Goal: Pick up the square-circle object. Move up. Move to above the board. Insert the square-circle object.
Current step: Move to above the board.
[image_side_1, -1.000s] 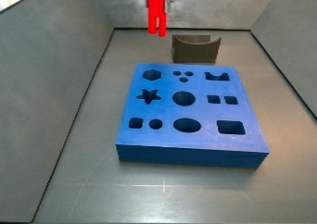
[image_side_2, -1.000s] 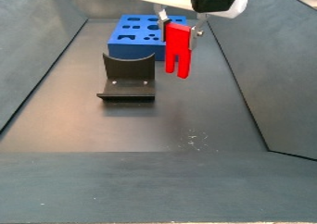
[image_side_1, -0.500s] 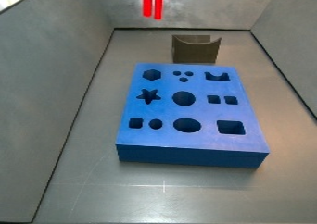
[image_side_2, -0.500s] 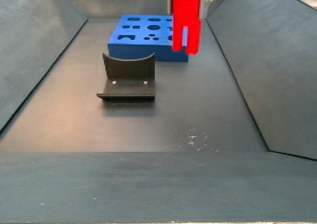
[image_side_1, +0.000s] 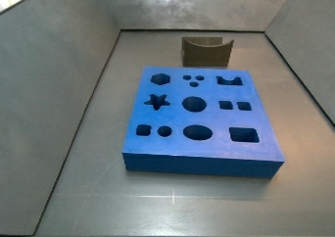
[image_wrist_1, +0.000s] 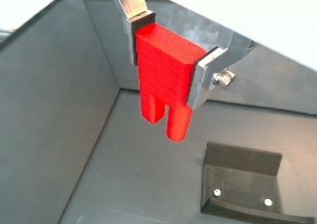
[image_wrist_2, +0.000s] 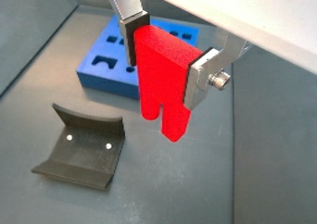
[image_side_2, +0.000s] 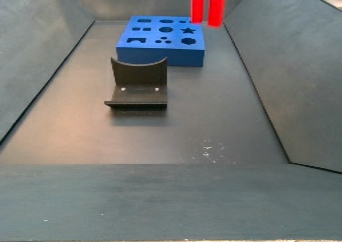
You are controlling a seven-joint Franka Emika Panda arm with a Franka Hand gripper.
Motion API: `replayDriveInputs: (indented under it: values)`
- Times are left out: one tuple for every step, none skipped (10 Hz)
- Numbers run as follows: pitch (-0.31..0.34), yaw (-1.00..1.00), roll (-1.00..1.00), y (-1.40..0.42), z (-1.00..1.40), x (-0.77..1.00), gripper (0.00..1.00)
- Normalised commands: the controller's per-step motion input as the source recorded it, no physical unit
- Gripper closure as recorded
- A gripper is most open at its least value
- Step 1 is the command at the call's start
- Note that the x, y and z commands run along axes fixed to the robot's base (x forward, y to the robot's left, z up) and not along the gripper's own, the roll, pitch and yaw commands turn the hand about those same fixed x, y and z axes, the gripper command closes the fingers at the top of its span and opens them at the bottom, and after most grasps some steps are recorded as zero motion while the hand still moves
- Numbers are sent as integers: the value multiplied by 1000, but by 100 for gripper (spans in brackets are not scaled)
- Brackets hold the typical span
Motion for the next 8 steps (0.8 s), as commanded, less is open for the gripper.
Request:
replayDriveInputs:
  values:
    - [90, 25, 96, -52, 1000, -17, 100]
    - [89, 25, 96, -48, 1000, -12, 100]
    - [93, 28, 96, -28, 732, 4, 100]
    - [92, 29, 96, -20, 619, 10, 100]
    - [94, 30, 94, -13, 391, 15, 100]
    - [96, 30, 91, -12, 220, 14, 100]
    - [38, 1000, -5, -1000, -12, 54, 100]
    - [36, 1000, 2, -1000, -13, 54, 100]
